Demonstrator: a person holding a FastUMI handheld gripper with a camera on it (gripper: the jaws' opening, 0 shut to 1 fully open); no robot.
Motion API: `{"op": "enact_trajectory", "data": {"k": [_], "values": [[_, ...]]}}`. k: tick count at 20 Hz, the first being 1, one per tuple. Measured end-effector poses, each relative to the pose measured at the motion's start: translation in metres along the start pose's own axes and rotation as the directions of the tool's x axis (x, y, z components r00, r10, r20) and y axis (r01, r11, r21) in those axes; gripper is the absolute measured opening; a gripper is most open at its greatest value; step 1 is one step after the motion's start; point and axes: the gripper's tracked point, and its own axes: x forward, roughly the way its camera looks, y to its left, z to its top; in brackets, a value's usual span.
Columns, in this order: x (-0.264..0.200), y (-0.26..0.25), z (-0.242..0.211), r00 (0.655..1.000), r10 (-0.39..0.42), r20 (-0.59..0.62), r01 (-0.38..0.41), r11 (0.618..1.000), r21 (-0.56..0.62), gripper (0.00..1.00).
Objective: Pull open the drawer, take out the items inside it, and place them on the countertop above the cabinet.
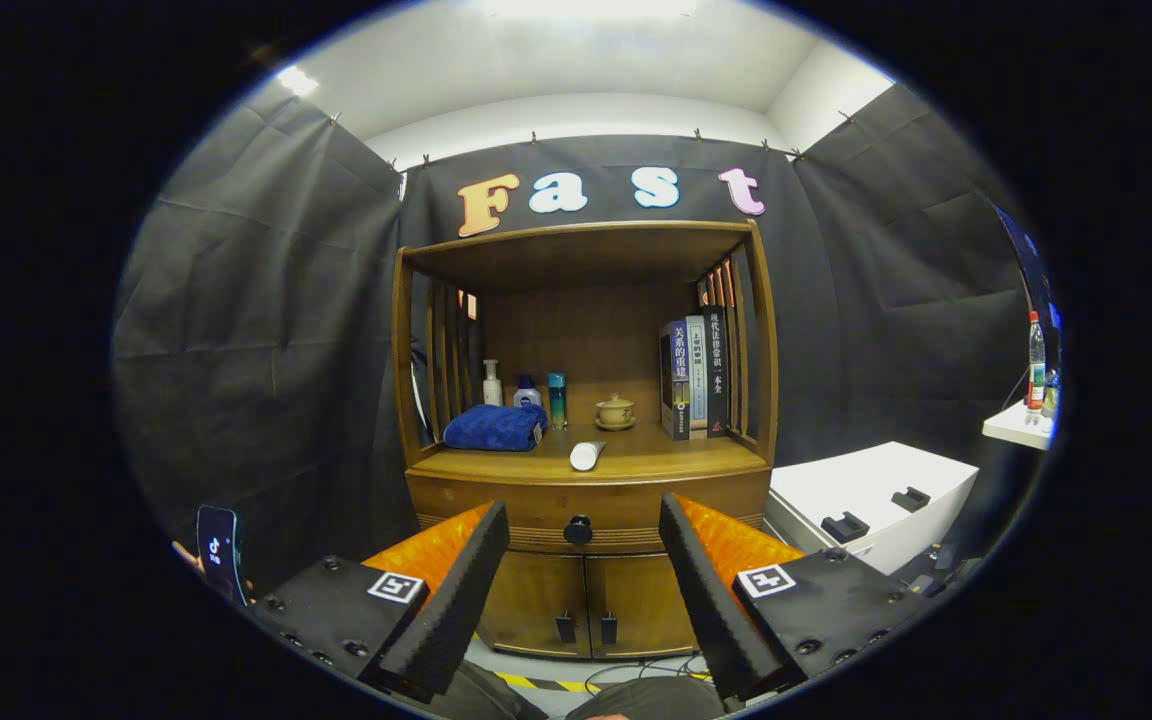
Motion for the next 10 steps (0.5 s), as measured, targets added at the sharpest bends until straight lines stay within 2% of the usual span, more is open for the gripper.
{"op": "enact_trajectory", "data": {"k": [10], "values": [[0.0001,0.0020,-0.0004,1.000,-0.004,0.002,0.004,1.000,-0.008,0.98]]}}
